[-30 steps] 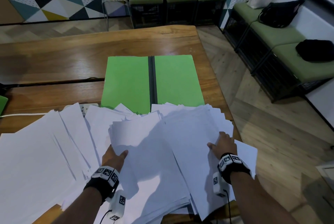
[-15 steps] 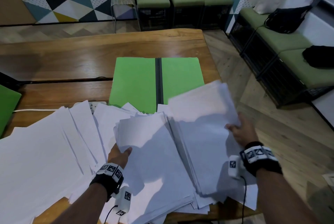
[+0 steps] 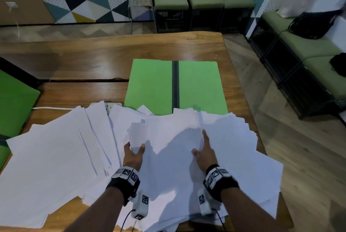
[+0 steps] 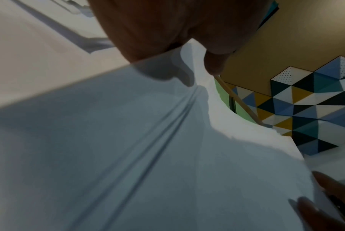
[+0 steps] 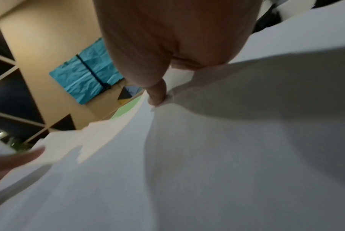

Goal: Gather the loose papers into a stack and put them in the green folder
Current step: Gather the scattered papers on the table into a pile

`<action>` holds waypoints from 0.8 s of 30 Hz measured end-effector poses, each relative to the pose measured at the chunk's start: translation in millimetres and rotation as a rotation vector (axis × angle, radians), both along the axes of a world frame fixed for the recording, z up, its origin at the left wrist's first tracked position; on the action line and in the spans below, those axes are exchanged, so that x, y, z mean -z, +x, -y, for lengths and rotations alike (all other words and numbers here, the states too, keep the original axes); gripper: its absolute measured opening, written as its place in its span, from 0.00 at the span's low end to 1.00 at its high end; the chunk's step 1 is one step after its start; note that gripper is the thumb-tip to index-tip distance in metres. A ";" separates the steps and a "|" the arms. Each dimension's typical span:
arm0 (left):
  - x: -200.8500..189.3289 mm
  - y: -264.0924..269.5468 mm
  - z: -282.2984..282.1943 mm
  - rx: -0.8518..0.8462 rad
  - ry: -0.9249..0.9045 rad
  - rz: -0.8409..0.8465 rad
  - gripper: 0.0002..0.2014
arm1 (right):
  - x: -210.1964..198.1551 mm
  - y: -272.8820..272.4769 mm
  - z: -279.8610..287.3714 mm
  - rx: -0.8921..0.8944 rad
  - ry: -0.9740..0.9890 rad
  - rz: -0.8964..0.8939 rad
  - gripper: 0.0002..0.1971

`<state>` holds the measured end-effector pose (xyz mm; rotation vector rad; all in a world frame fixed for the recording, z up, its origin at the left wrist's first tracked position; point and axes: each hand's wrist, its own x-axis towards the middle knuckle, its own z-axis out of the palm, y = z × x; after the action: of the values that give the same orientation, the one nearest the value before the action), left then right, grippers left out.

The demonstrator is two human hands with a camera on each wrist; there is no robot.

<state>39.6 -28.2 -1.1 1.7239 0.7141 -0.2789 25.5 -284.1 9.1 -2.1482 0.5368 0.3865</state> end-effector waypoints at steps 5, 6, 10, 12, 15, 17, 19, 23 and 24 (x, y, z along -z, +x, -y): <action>4.3 -2.9 -2.4 0.038 -0.077 0.071 0.43 | 19.4 3.3 -25.7 -0.160 -0.012 -0.006 0.37; 4.8 -2.9 -3.8 0.045 -0.091 0.083 0.44 | 21.5 6.4 -26.0 -0.190 -0.028 -0.025 0.36; 8.3 8.8 -14.1 0.065 -0.080 0.112 0.48 | 22.5 16.8 -21.7 -0.272 -0.065 -0.030 0.35; 8.5 22.0 -21.9 0.071 -0.038 0.132 0.48 | 21.1 21.3 -18.6 -0.265 -0.083 -0.034 0.34; 5.6 47.3 -31.4 0.097 0.004 0.159 0.45 | 21.1 27.5 -16.7 -0.294 -0.174 -0.064 0.30; 4.3 64.1 -34.4 0.134 0.057 0.156 0.41 | 21.7 35.3 -15.3 -0.295 -0.174 -0.108 0.28; 5.3 78.8 -34.5 0.162 0.120 0.147 0.32 | 23.4 47.5 -14.0 -0.320 -0.170 -0.133 0.20; 10.6 91.4 -29.1 0.232 0.204 0.190 0.12 | 17.2 79.6 -13.8 -0.323 -0.171 -0.103 0.18; 13.6 91.2 -28.3 0.232 0.211 0.202 0.10 | 14.3 88.5 -14.0 -0.325 -0.168 -0.091 0.25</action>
<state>130.8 0.1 -14.7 2.0068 0.4071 -0.1898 114.0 -270.1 -5.2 -2.3957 0.2759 0.6401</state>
